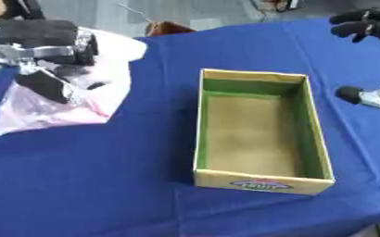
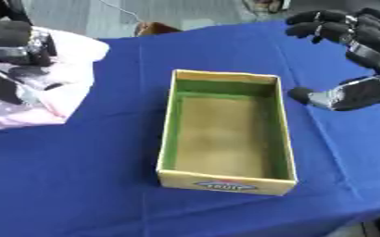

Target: Pick up objects on the table and place them in the box.

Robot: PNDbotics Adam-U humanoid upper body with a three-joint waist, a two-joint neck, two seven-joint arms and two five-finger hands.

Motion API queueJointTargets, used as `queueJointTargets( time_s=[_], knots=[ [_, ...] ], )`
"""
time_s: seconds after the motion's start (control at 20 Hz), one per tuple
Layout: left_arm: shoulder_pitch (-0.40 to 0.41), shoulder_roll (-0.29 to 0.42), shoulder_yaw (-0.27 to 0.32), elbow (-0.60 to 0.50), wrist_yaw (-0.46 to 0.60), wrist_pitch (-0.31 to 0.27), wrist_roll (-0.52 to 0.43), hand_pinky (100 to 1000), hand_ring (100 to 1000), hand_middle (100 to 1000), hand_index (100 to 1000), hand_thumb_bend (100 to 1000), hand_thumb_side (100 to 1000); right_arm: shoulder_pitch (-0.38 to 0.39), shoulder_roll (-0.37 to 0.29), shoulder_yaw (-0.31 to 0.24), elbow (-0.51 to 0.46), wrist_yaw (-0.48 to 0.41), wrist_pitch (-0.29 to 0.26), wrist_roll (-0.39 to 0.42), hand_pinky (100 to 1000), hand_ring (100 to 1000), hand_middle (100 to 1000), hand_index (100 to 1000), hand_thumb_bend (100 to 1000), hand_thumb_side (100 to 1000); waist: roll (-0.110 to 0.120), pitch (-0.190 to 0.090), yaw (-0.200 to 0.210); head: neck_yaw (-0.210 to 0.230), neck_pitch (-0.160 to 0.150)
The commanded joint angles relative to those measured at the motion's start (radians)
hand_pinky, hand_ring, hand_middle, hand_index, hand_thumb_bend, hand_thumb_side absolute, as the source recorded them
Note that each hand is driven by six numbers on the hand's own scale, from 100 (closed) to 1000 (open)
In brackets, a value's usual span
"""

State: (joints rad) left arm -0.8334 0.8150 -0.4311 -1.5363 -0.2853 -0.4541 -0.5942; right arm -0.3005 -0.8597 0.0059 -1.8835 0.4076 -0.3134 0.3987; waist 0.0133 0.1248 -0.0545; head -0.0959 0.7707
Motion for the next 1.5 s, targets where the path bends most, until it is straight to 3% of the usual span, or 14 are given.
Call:
queueJointTargets(
  time_s=[0.05, 0.6, 0.9, 1.1, 1.5],
  knots=[
    [-0.030, 0.028, 0.016, -0.038, 0.038, 0.023, -0.013, 100, 100, 100, 100, 129, 352, -0.003, -0.035, -0.009, -0.005, 0.001, 0.001, 0.000, 696, 796, 919, 918, 504, 684, 0.000, -0.018, 0.000, -0.016, -0.001],
    [-0.092, -0.024, -0.001, -0.065, 0.093, 0.044, -0.045, 100, 100, 100, 100, 110, 350, -0.002, -0.034, -0.007, -0.003, 0.000, 0.000, 0.002, 696, 796, 918, 918, 506, 684, -0.002, -0.021, -0.001, -0.016, -0.001],
    [-0.189, -0.167, -0.040, -0.053, 0.126, 0.054, -0.091, 100, 100, 100, 100, 100, 355, -0.012, -0.023, 0.005, 0.000, -0.010, -0.004, 0.016, 695, 795, 916, 918, 507, 684, -0.007, -0.026, -0.012, 0.006, -0.001],
    [-0.242, -0.284, -0.057, -0.021, 0.114, 0.055, -0.116, 100, 100, 100, 100, 100, 352, -0.027, -0.013, 0.019, 0.002, -0.020, -0.010, 0.031, 695, 795, 916, 918, 507, 684, -0.013, -0.023, -0.042, 0.037, -0.001],
    [-0.265, -0.421, -0.061, 0.080, 0.049, 0.029, -0.118, 100, 100, 100, 100, 100, 365, -0.043, 0.007, 0.031, 0.007, -0.037, -0.017, 0.053, 692, 793, 913, 919, 507, 684, -0.022, -0.009, -0.091, 0.083, -0.001]
  ],
)
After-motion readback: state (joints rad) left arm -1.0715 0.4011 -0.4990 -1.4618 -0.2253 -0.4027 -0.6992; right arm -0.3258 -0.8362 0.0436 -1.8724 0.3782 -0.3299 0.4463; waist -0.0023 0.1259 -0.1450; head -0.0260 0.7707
